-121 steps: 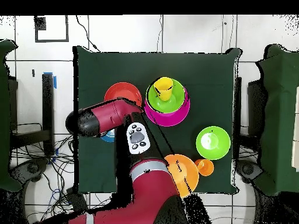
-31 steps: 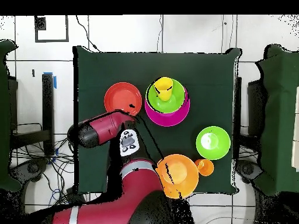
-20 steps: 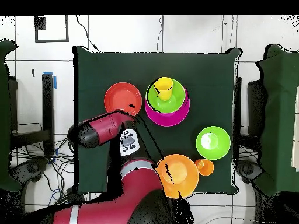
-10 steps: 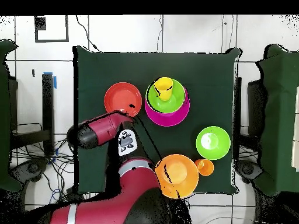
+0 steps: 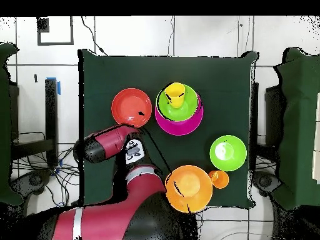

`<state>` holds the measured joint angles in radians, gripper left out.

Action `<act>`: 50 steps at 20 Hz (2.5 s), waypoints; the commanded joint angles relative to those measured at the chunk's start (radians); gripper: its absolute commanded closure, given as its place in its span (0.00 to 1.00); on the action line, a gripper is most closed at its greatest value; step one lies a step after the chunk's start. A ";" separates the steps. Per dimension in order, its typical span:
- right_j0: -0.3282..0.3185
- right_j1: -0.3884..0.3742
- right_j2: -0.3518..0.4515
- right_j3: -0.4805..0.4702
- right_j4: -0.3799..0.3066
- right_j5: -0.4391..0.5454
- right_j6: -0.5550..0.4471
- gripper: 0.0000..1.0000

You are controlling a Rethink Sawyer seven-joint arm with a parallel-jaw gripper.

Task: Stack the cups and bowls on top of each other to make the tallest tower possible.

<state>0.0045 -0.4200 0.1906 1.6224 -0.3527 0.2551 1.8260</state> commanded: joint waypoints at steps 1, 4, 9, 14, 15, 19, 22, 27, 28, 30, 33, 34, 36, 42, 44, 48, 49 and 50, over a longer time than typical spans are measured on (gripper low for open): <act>0.021 0.020 -0.006 0.003 0.020 -0.052 0.152 0.00; 0.029 -0.004 -0.020 0.008 0.028 -0.034 0.157 0.00; 0.038 -0.017 -0.036 0.005 0.034 -0.025 0.161 0.00; 0.041 -0.020 -0.041 0.004 0.038 -0.026 0.146 1.00; 0.040 -0.022 -0.039 0.005 0.038 -0.023 0.143 1.00; 0.033 -0.029 -0.029 0.012 0.044 -0.005 0.128 1.00; 0.033 -0.034 -0.029 0.019 0.051 -0.001 0.129 1.00; 0.035 -0.040 -0.033 0.031 0.058 0.000 0.135 1.00; 0.036 -0.042 -0.034 0.034 0.060 0.002 0.137 1.00; 0.043 -0.050 -0.044 0.042 0.066 0.009 0.145 1.00; 0.056 -0.069 -0.065 0.058 0.073 0.026 0.156 1.00; 0.061 -0.076 -0.073 0.063 0.075 0.031 0.160 1.00; 0.066 -0.087 -0.083 0.069 0.079 0.044 0.159 1.00; 0.082 -0.121 -0.117 0.091 0.095 0.084 0.149 1.00; 0.086 -0.134 -0.126 0.107 0.100 0.088 0.146 1.00; 0.087 -0.159 -0.136 0.136 0.107 0.093 0.137 1.00; 0.086 -0.165 -0.136 0.137 0.106 0.095 0.131 1.00; 0.082 -0.172 -0.134 0.142 0.110 0.095 0.131 1.00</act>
<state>0.0840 -0.5617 0.0476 1.7000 -0.2760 0.2518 1.8260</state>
